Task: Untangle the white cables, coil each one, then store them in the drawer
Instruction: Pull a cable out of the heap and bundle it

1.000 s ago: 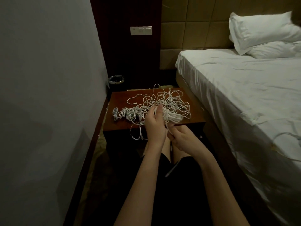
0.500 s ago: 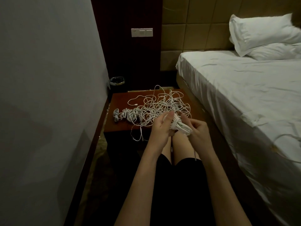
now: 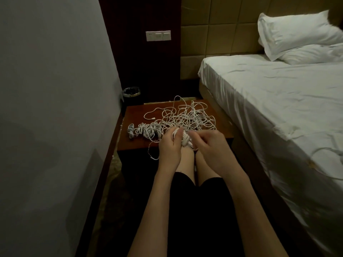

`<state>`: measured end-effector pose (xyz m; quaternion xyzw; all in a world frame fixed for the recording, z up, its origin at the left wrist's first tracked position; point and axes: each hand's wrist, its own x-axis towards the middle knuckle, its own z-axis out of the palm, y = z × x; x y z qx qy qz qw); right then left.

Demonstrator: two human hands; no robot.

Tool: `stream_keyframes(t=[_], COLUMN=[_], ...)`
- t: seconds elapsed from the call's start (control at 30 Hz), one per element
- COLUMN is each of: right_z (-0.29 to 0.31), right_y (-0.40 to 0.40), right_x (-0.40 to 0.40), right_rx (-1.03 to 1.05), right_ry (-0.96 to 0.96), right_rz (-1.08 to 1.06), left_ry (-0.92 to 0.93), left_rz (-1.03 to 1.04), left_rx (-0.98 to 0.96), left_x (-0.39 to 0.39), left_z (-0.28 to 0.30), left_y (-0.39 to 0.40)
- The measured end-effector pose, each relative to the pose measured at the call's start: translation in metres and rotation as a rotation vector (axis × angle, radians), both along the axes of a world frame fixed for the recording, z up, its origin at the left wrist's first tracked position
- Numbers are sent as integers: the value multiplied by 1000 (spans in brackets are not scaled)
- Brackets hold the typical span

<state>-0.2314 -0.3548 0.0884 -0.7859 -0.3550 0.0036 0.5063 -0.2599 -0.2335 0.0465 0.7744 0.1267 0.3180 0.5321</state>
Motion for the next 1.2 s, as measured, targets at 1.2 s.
stream_keyframes(t=[1.2], right_z=[-21], right_y=[3], right_x=[4], right_rx=[456], right_ry=[345], right_rz=[-127], left_ry=[-34], left_rz=[-254], left_rx=[-696], left_x=[0], left_z=[14], left_y=[-26])
